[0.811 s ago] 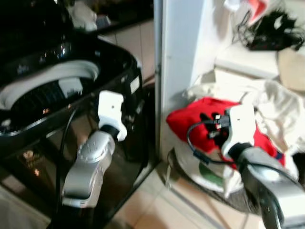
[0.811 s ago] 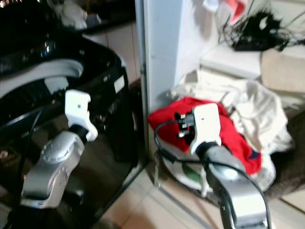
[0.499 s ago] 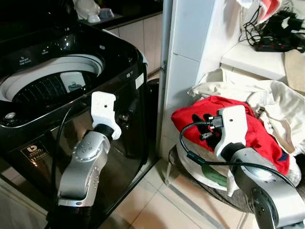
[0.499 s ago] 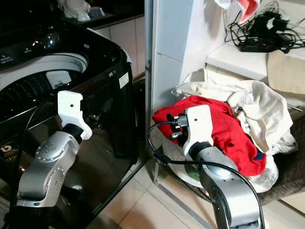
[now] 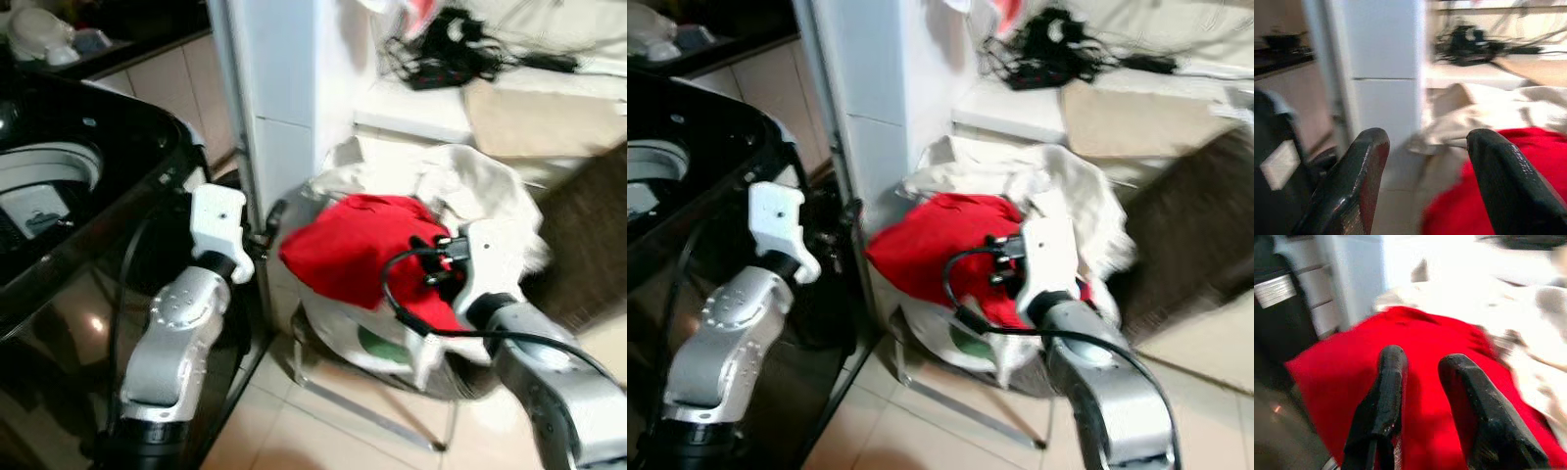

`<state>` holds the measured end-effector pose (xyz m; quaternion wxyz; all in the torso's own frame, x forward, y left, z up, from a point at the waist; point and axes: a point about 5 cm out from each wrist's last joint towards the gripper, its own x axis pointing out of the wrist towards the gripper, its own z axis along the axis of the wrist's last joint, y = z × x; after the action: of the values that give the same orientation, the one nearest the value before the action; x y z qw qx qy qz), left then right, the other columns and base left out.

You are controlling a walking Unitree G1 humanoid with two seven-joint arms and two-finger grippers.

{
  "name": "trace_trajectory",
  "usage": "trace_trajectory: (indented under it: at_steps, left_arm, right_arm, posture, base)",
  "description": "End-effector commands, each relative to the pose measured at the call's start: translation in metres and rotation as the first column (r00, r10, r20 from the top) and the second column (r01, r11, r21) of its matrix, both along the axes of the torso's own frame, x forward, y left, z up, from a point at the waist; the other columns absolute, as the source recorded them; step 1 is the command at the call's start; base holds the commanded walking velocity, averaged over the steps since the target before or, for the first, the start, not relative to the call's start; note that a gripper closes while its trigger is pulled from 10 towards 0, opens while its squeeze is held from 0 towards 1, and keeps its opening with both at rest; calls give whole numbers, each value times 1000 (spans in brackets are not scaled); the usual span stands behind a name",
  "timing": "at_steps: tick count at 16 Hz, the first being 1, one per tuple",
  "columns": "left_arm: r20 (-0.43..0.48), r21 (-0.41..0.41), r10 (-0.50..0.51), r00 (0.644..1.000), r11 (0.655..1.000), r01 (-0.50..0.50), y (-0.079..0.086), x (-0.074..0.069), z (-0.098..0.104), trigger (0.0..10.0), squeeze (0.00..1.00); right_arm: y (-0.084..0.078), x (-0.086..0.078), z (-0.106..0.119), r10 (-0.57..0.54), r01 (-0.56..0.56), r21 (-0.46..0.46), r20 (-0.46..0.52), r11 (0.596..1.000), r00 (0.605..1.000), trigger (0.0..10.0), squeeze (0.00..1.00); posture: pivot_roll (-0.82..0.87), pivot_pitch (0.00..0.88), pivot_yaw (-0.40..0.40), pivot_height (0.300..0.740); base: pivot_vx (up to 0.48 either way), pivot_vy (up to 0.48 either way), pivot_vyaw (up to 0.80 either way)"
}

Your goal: Clothes washing

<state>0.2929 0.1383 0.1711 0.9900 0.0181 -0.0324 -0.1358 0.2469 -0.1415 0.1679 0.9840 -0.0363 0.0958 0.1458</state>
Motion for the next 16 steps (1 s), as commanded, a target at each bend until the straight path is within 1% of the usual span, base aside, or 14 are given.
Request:
trace_trajectory:
  at_steps: [1,5,6,9,10,12,13,16]
  left_arm:
    - [-3,1,18,1000,1000,-18,3,0,-1,10000,0]
    - [4,11,15,1000,1000,-15,3,-1,0,10000,0]
    - [5,12,13,1000,1000,-14,4,-1,1,10000,0]
    - [8,-3,4,1000,1000,-4,4,-1,1,10000,0]
    - [12,-13,-16,1000,1000,16,3,-2,2,10000,0]
    - [37,-39,-85,996,995,87,-3,-5,7,10000,0]
    - [29,-42,-105,994,993,106,-5,-5,6,10000,0]
    - [22,-41,-114,993,993,115,-7,-4,6,10000,0]
  right_arm:
    - [4,2,7,37,-36,-26,28,999,999,10000,0]
    - [7,3,7,58,-57,-29,33,998,998,10000,0]
    - [7,3,6,40,-41,10,29,999,999,10000,0]
    - [6,2,6,34,-34,7,28,999,999,10000,0]
    - [6,2,5,25,-25,9,26,1000,999,10000,0]
    - [5,1,5,-4,4,20,23,1000,1000,10000,0]
    - [4,0,4,-14,13,28,19,1000,1000,10000,0]
    - [4,-1,3,-32,32,45,9,998,999,10000,0]
  posture:
    - [-115,0,13,740]
    - [-109,0,9,740]
    - [-109,0,9,740]
    - [-108,0,13,740]
    - [-108,0,13,740]
    - [-108,0,13,740]
    - [-110,0,26,740]
    - [-112,0,32,740]
  base:
    - [480,0,800]
    - [480,0,800]
    - [480,0,0]
    - [462,0,0]
    - [0,0,0]
    - [0,0,0]
    - [0,0,0]
    - [0,0,0]
